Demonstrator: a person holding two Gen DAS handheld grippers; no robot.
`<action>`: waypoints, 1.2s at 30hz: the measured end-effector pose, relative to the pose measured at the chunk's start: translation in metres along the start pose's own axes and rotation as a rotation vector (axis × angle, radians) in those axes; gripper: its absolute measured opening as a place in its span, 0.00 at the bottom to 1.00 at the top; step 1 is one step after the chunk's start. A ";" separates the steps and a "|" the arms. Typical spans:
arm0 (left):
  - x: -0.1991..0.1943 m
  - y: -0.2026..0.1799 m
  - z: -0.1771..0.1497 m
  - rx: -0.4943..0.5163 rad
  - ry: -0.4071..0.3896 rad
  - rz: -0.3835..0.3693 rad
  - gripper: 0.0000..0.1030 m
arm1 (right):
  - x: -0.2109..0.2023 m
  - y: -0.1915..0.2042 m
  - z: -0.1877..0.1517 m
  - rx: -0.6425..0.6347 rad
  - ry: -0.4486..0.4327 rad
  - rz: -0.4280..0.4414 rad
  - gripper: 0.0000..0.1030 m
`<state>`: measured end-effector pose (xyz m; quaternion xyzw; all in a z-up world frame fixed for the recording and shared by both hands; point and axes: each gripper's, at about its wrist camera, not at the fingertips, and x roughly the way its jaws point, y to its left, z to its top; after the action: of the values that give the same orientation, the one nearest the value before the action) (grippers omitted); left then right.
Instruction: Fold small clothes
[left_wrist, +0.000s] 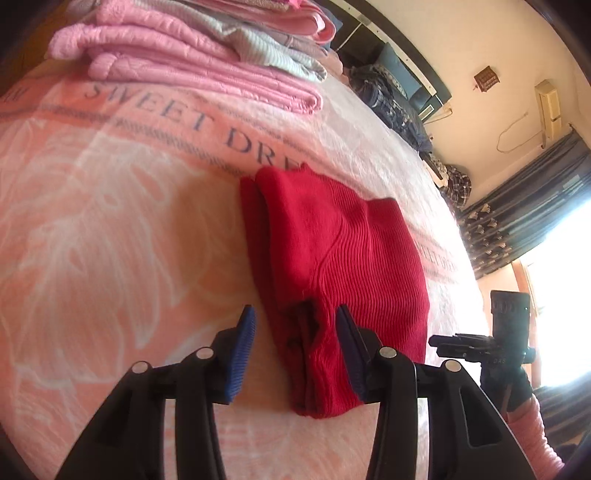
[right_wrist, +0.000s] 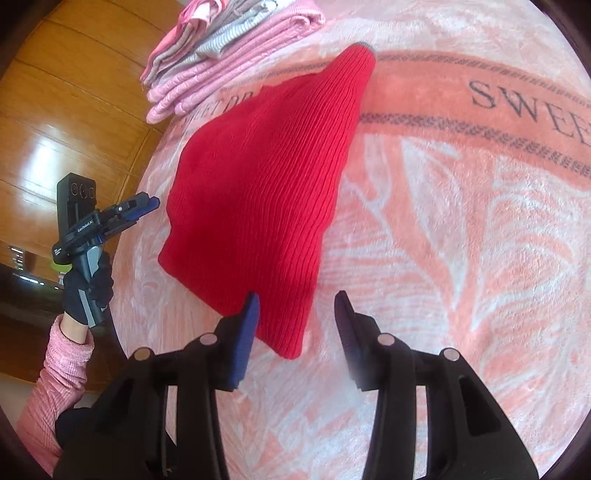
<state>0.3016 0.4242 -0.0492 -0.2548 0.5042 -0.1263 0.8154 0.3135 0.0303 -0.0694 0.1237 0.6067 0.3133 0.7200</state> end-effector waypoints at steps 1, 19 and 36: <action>0.003 0.001 0.010 -0.005 -0.011 0.018 0.44 | -0.002 -0.001 0.005 0.002 -0.011 0.002 0.41; 0.052 -0.018 0.059 0.019 -0.227 0.072 0.08 | 0.011 -0.031 0.043 0.074 -0.115 0.022 0.50; 0.041 0.035 0.033 -0.194 -0.043 -0.095 0.62 | 0.006 -0.024 0.038 0.034 -0.108 0.041 0.55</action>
<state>0.3477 0.4443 -0.0872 -0.3588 0.4838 -0.1099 0.7907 0.3577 0.0233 -0.0790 0.1650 0.5696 0.3107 0.7428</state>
